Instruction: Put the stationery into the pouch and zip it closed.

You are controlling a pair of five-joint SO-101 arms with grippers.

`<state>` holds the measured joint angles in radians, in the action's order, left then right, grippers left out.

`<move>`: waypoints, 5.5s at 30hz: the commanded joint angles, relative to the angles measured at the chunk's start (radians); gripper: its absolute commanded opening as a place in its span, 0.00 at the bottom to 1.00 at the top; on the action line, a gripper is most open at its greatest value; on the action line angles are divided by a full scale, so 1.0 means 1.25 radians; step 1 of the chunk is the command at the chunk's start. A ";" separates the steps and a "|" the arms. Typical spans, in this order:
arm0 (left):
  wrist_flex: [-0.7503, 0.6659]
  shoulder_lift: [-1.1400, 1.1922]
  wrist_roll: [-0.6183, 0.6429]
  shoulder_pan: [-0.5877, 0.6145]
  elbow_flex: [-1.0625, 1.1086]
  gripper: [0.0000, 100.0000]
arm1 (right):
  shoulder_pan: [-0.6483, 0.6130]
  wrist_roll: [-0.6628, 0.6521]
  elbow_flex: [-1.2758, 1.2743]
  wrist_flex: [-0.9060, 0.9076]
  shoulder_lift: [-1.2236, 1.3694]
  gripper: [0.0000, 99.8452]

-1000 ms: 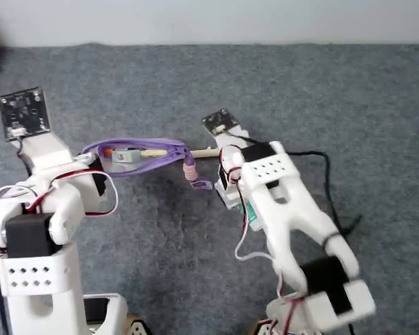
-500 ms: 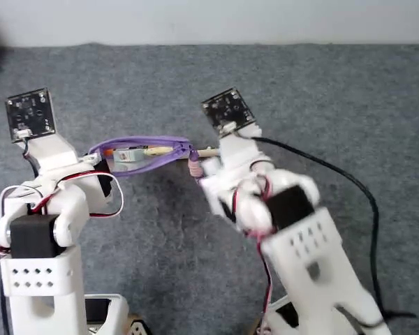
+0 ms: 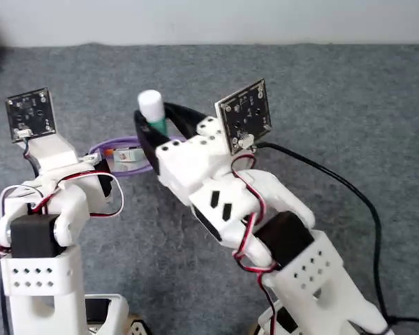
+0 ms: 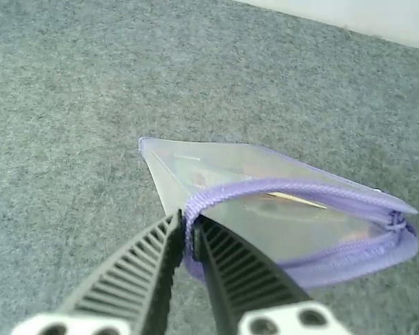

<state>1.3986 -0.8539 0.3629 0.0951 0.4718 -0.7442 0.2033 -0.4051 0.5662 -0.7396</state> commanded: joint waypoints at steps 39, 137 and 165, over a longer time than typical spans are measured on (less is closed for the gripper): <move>-0.017 0.074 0.025 -0.004 -0.037 0.01 | -0.064 0.053 -0.253 -0.138 -0.044 0.04; 0.009 0.134 0.029 0.002 -0.110 0.01 | 0.414 -0.819 0.960 0.754 1.339 0.01; 0.005 0.135 0.028 -0.002 -0.110 0.01 | 0.484 -0.735 0.960 0.930 1.175 0.20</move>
<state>1.4062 -0.6851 0.4058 0.0951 0.3782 -0.0997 -0.7281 0.7795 1.7446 0.8009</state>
